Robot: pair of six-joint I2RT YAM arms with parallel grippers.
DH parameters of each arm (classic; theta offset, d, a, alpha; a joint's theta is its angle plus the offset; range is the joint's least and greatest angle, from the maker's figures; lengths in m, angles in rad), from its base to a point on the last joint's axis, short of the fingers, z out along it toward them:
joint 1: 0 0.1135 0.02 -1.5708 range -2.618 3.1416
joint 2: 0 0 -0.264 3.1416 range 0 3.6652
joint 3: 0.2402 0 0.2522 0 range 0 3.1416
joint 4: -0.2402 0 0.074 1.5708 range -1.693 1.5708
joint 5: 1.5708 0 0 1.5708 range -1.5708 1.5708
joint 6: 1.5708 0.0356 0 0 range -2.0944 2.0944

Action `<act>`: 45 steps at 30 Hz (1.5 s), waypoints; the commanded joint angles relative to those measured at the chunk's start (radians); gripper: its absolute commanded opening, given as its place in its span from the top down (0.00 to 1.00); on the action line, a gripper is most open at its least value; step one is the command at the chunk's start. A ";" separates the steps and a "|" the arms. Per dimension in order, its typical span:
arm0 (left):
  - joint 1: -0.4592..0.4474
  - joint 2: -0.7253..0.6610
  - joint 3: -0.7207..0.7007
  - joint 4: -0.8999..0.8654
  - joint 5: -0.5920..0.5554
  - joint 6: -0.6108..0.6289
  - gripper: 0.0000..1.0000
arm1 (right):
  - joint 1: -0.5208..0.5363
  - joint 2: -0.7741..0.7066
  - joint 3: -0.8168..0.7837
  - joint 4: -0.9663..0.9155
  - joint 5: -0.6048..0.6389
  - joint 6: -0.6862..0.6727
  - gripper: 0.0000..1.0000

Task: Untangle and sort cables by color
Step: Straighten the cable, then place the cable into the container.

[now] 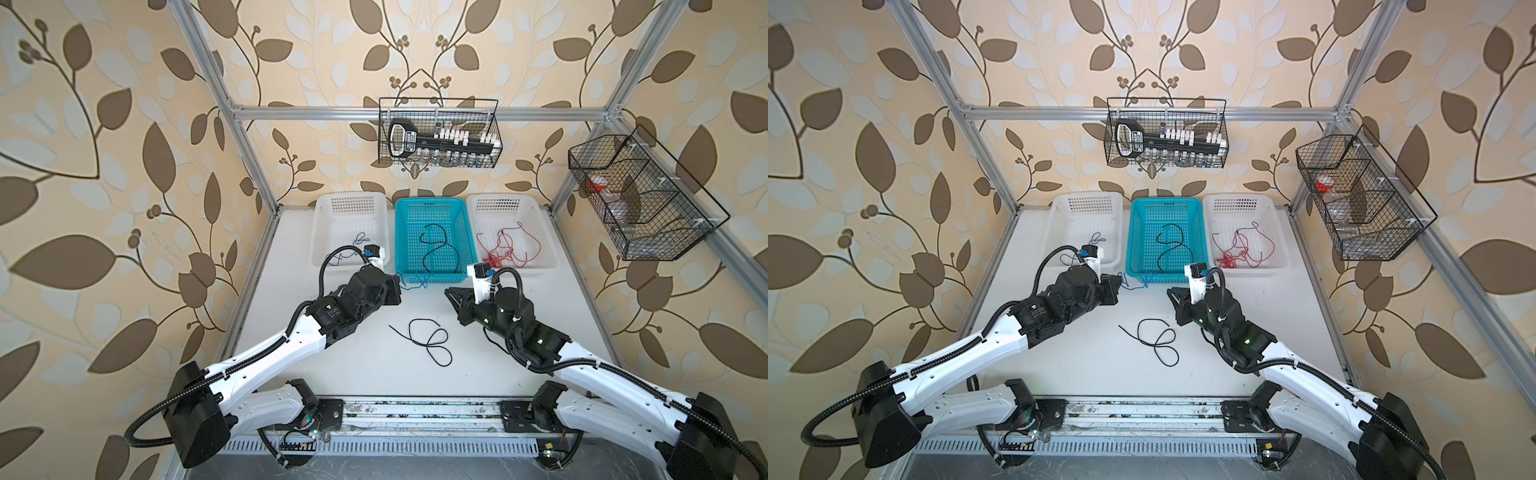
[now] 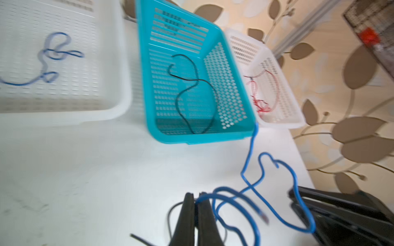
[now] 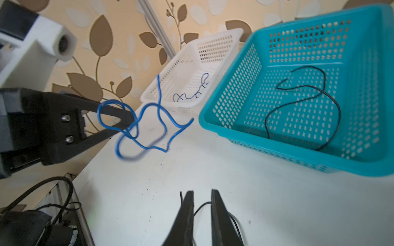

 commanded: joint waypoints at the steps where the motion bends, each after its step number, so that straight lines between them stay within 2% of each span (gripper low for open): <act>1: 0.007 -0.015 0.054 -0.107 -0.165 0.059 1.00 | 0.000 -0.024 -0.019 -0.051 0.058 -0.020 0.70; 3: 0.010 -0.010 0.067 -0.126 -0.189 0.070 1.00 | 0.000 -0.030 -0.022 -0.061 0.058 -0.026 0.65; 10: 0.034 -0.004 0.119 -0.157 -0.254 0.129 1.00 | -0.001 -0.042 -0.040 -0.091 0.077 -0.037 0.65; 13: 0.073 0.012 0.158 -0.177 -0.264 0.156 1.00 | 0.000 -0.055 -0.053 -0.099 0.086 -0.035 0.64; 16: 0.157 0.040 0.193 -0.208 -0.264 0.158 1.00 | 0.000 -0.067 -0.059 -0.110 0.093 -0.037 0.64; 23: 0.395 0.149 0.221 -0.163 -0.134 0.159 1.00 | 0.000 -0.084 -0.058 -0.143 0.102 -0.055 0.64; 29: 0.500 0.295 0.292 -0.137 -0.037 0.170 1.00 | -0.001 -0.090 -0.069 -0.171 0.112 -0.063 0.64; 35: 0.538 0.443 0.363 -0.142 0.020 0.163 1.00 | -0.001 -0.076 -0.076 -0.177 0.107 -0.065 0.64; 45: 0.550 0.583 0.448 -0.198 0.008 0.146 0.98 | -0.003 -0.038 -0.073 -0.162 0.093 -0.070 0.64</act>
